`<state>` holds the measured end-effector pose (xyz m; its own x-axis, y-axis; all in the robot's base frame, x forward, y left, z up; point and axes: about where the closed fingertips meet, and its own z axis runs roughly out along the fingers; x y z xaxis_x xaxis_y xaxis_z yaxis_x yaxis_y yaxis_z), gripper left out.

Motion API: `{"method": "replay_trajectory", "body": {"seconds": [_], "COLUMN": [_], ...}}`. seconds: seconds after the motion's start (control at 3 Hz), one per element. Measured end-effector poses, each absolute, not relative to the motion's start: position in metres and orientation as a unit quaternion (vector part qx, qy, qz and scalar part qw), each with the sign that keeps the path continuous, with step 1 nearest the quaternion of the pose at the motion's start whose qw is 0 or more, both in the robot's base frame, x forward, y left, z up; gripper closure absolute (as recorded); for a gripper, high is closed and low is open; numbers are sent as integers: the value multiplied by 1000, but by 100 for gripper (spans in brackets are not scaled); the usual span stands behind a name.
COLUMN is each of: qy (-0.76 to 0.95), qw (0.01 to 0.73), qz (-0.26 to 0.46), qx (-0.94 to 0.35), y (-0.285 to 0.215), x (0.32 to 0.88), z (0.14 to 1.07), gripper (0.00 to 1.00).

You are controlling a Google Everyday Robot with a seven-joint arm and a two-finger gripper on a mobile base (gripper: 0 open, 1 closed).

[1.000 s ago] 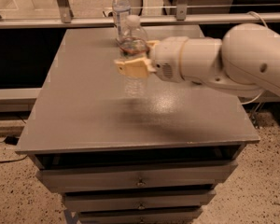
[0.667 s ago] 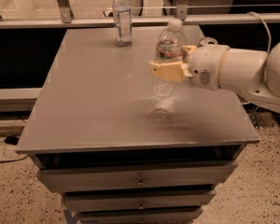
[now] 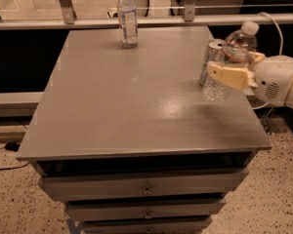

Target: Move water bottle near redbull can

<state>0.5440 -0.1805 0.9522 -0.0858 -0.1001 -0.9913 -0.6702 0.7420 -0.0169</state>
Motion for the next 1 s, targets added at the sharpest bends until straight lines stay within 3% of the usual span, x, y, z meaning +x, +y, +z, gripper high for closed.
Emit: {"method": "replay_trajectory", "body": {"seconds": [1.0], "qy": [736], "qw": [615], "qz": [179], "qx": [-219], "y": [-246], "x": [579], "z": [942], "gripper": [100]}}
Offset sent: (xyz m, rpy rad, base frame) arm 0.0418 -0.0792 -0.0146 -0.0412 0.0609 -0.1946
